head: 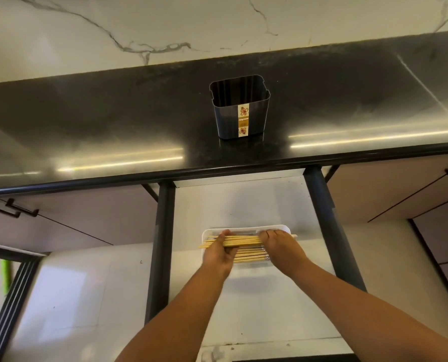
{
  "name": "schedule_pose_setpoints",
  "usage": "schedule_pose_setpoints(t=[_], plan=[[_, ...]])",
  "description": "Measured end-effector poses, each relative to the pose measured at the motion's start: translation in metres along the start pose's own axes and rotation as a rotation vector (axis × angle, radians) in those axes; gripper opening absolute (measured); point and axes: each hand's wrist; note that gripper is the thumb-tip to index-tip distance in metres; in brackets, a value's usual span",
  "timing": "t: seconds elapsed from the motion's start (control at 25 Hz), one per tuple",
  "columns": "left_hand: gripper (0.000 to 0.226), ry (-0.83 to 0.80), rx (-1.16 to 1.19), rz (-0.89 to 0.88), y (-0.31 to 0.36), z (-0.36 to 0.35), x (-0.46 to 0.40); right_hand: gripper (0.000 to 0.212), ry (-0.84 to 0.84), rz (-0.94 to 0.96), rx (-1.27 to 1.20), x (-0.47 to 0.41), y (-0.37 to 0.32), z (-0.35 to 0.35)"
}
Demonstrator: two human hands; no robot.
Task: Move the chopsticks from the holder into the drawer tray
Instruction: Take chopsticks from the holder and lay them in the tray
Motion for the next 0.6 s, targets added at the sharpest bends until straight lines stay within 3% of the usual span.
schedule_pose_setpoints(t=[0.12,0.2,0.28,0.36,0.44,0.52,0.6], plan=[[0.010,0.125,0.019,-0.135,0.047,0.026,-0.023,0.032,-0.080,-0.026,0.059,-0.003,0.017,-0.004],[0.022,0.277,-0.172,-0.305,0.066,0.041,-0.036,0.036,-0.133,0.032,0.126,-0.007,0.022,-0.011],[0.020,0.426,-0.430,-0.488,0.065,0.047,-0.040,0.035,-0.189,0.060,0.185,-0.011,0.016,-0.018],[0.020,0.304,-0.683,-0.512,0.050,0.044,-0.044,0.036,-0.256,0.041,0.210,-0.017,0.008,-0.026],[0.025,0.162,-0.966,-0.414,0.032,0.041,-0.052,0.042,-0.281,0.012,0.214,-0.025,0.004,-0.033],[0.025,0.155,-1.199,-0.407,0.023,0.043,-0.061,0.045,-0.304,0.012,0.229,-0.031,0.002,-0.040],[0.018,0.191,-1.218,-0.406,0.023,0.046,-0.065,0.045,-0.319,0.034,0.215,-0.033,0.000,-0.044]])
Point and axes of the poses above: each hand's wrist, its own x-axis away from the middle knuckle, its own z-axis out of the back of the hand, y = z × x, and after that the axes turned 9 degrees about y, right-handed
